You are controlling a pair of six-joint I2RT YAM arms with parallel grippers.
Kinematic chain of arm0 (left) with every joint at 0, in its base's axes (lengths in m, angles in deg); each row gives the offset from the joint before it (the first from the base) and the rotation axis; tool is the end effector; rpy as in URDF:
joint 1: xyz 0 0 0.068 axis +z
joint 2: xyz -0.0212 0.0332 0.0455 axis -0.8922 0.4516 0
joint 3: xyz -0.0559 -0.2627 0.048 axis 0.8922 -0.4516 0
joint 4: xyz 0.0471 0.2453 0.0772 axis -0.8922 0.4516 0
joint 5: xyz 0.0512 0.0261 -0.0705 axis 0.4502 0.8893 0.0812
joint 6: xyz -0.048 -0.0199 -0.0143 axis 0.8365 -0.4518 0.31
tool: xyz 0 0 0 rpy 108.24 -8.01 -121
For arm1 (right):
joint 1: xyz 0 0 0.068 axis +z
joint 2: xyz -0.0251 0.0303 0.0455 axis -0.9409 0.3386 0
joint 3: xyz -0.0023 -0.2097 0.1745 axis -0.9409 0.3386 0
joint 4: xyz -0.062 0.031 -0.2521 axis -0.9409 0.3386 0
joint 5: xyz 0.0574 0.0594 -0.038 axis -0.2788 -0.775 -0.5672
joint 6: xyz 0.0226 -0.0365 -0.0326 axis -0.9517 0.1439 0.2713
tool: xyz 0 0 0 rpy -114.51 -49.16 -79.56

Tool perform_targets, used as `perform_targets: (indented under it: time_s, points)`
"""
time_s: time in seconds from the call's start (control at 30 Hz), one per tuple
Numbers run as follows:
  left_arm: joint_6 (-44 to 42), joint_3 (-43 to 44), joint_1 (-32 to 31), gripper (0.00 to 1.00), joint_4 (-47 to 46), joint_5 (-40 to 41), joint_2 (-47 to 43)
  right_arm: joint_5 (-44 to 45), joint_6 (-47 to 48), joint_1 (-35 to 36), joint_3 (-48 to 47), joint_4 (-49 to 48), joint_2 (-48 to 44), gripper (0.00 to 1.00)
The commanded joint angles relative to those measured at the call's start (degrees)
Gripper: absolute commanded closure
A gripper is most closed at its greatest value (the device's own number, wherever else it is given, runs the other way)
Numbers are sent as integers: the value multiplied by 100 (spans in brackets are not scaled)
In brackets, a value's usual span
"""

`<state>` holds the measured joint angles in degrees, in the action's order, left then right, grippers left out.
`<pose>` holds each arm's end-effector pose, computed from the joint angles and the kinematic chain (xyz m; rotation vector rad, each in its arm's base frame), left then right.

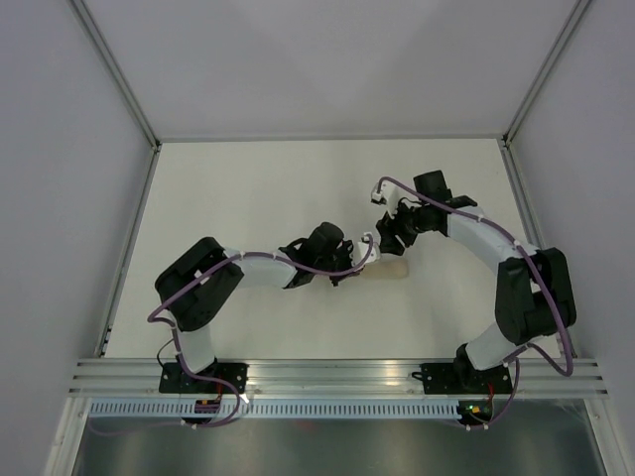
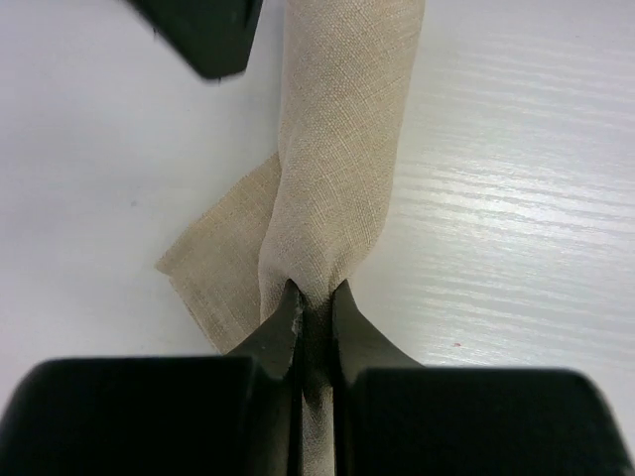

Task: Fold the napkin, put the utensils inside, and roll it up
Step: Roll the napkin at the center of the board.

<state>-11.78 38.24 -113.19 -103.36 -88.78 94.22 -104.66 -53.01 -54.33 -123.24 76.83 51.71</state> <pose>0.2301 -0.2907 0.1466 1.5038 1.6866 -0.5643 0.3087 0.1084 0.2146 -1.2396 2.1520 0.6371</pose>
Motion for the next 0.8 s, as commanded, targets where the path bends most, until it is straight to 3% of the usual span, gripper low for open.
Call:
perform_targets:
  time_s: [0.0,0.33,0.47,0.57,0.77]
  points:
    - [655,101,125,98,1096,-963,351,-39,-38,-120,389,-418,-614,34]
    - [937,733,486,98,2045,-1903,816,-4,726,-59,2041,-1076,-2688,31]
    - [928,1050,583,98,2537,-2141,1054,417,964,257,2568,-1358,-2918,31]
    - [911,1279,644,98,2889,-2334,1256,1085,1034,984,3068,-1946,-3015,31]
    - [902,1622,768,98,3416,-2677,1546,1947,1026,1751,3501,-2869,-2813,31]
